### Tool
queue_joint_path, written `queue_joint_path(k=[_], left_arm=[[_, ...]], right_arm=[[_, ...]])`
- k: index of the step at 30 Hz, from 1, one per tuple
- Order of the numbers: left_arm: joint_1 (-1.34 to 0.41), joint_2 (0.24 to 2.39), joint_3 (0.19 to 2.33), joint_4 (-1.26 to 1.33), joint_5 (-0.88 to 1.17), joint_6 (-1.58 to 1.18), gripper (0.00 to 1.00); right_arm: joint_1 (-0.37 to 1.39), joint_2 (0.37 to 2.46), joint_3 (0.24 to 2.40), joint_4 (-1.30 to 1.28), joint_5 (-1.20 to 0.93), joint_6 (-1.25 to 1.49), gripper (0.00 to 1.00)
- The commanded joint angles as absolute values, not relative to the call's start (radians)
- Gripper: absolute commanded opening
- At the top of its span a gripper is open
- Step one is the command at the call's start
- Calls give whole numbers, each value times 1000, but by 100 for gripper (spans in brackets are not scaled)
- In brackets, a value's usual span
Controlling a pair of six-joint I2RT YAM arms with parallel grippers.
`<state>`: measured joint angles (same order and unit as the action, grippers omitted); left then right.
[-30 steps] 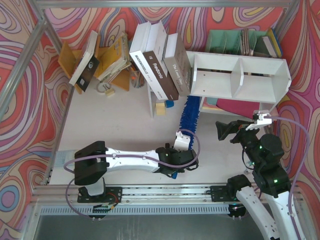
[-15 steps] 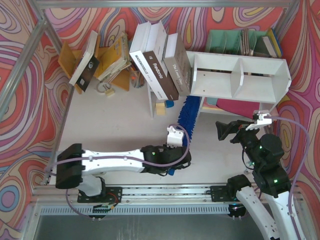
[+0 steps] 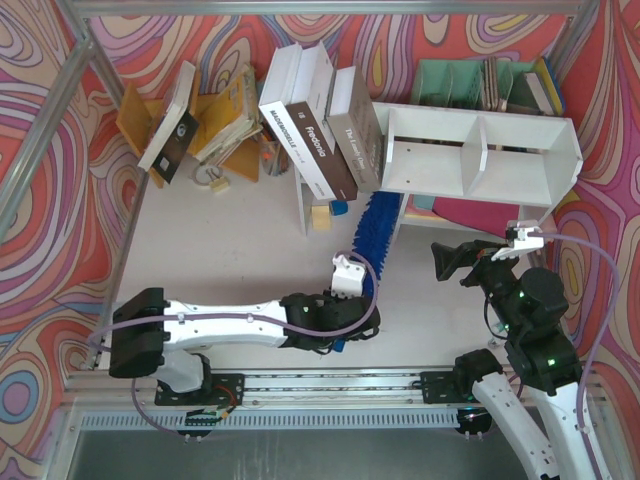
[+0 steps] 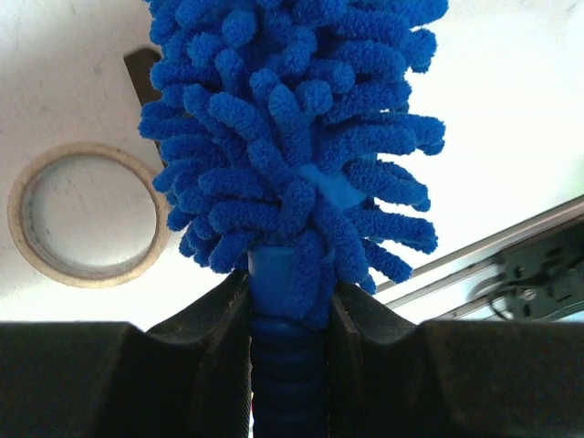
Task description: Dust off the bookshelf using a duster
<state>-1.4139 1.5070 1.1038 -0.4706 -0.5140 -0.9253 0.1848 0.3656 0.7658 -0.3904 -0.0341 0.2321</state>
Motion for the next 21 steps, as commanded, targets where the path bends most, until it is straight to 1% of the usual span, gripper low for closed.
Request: queue_joint_path(k=[1, 13, 21], left_arm=[[-1415, 1549, 1053, -433, -426, -939, 0], [-1382, 1690, 1120, -468, -331, -932, 0], [-1383, 1549, 1149, -564, -485, -916, 0]], right_arm=[[193, 356, 770, -371, -22, 226, 99], [192, 357, 772, -372, -19, 224, 99], [192, 364, 773, -368, -24, 221, 99]])
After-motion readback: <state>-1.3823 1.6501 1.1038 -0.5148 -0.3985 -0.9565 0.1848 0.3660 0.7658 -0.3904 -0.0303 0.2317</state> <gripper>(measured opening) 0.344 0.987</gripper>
